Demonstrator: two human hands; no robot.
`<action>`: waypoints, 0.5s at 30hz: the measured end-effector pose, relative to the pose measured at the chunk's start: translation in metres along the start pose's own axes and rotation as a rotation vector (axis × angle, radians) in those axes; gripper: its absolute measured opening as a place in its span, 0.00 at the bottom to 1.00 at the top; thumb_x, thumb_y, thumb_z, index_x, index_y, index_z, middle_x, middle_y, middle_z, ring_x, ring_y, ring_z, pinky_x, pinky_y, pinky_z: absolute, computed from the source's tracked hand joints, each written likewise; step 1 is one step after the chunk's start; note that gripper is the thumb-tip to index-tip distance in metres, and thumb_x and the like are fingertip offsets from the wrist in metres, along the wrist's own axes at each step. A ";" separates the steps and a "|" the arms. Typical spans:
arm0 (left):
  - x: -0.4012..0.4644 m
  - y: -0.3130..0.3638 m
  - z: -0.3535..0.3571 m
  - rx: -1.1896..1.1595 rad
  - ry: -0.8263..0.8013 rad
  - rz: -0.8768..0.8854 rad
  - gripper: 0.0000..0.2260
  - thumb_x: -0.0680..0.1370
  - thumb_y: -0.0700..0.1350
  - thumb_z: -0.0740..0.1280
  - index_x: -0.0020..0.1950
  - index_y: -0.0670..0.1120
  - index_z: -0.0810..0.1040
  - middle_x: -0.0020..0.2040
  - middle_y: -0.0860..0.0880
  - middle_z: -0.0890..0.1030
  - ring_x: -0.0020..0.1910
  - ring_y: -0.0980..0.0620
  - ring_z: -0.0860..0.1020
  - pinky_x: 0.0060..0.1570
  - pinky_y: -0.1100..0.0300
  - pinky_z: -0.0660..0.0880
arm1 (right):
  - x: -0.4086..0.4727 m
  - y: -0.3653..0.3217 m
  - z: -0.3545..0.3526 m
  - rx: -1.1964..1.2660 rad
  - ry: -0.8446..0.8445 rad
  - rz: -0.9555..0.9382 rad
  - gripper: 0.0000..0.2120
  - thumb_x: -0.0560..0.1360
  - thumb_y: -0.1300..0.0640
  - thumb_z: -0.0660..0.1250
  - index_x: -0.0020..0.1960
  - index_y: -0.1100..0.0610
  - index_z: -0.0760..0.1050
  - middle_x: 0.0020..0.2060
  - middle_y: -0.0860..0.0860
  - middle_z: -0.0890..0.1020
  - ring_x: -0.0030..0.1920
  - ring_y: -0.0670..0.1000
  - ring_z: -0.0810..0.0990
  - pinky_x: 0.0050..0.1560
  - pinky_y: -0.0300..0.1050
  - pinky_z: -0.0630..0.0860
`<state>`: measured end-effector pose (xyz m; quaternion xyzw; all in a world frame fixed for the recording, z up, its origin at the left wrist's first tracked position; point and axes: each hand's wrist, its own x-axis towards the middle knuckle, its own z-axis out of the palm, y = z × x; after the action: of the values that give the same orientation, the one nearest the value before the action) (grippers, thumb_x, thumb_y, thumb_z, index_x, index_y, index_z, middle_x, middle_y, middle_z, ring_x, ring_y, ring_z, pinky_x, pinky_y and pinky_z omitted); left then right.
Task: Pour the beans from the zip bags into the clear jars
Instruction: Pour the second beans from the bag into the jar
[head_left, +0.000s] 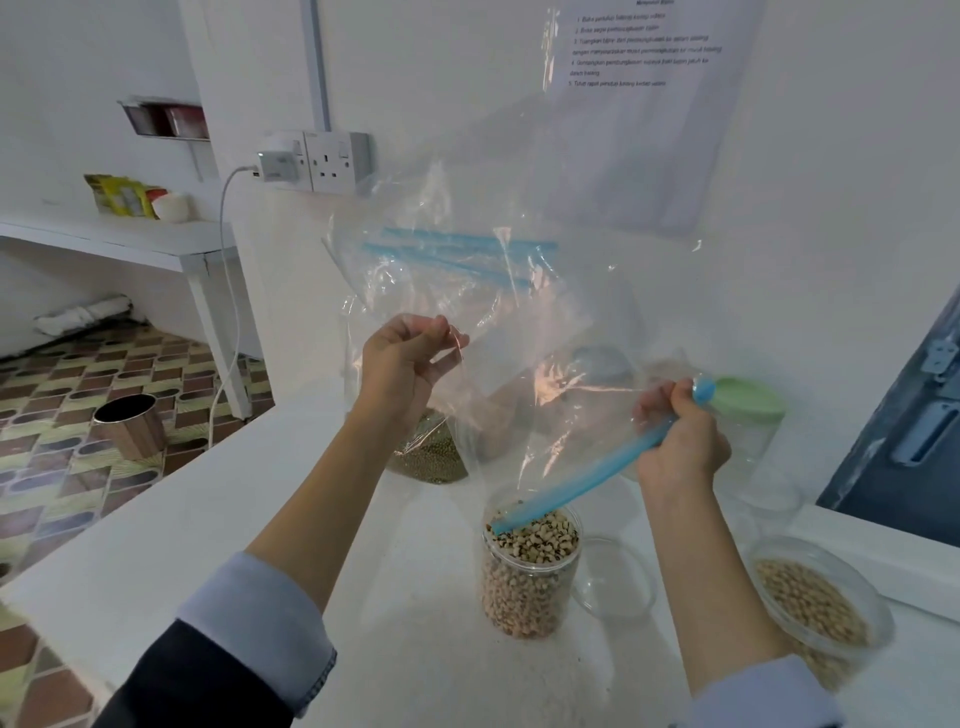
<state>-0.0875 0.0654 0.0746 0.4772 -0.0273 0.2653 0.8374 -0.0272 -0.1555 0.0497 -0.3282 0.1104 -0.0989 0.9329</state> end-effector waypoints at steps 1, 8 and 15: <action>-0.001 0.000 0.000 -0.003 -0.002 -0.001 0.12 0.77 0.31 0.61 0.35 0.40 0.70 0.31 0.46 0.80 0.35 0.50 0.81 0.46 0.53 0.80 | 0.000 0.000 0.000 0.005 -0.002 0.004 0.08 0.77 0.66 0.65 0.40 0.60 0.72 0.27 0.51 0.78 0.24 0.48 0.72 0.27 0.39 0.70; -0.002 -0.001 0.000 -0.040 -0.005 0.008 0.11 0.77 0.31 0.61 0.35 0.40 0.70 0.31 0.46 0.79 0.35 0.50 0.81 0.50 0.51 0.79 | 0.004 0.001 0.001 0.040 -0.024 -0.019 0.08 0.77 0.68 0.65 0.40 0.61 0.72 0.29 0.53 0.76 0.24 0.49 0.72 0.26 0.41 0.68; 0.001 -0.005 -0.001 -0.064 -0.019 0.026 0.10 0.75 0.30 0.62 0.36 0.40 0.69 0.31 0.46 0.79 0.34 0.50 0.80 0.44 0.56 0.81 | 0.009 0.002 0.002 0.065 -0.035 -0.043 0.07 0.76 0.67 0.65 0.41 0.61 0.73 0.29 0.52 0.78 0.25 0.48 0.73 0.28 0.41 0.69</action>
<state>-0.0851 0.0647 0.0703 0.4521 -0.0501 0.2706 0.8485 -0.0185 -0.1555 0.0486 -0.3018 0.0838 -0.1165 0.9425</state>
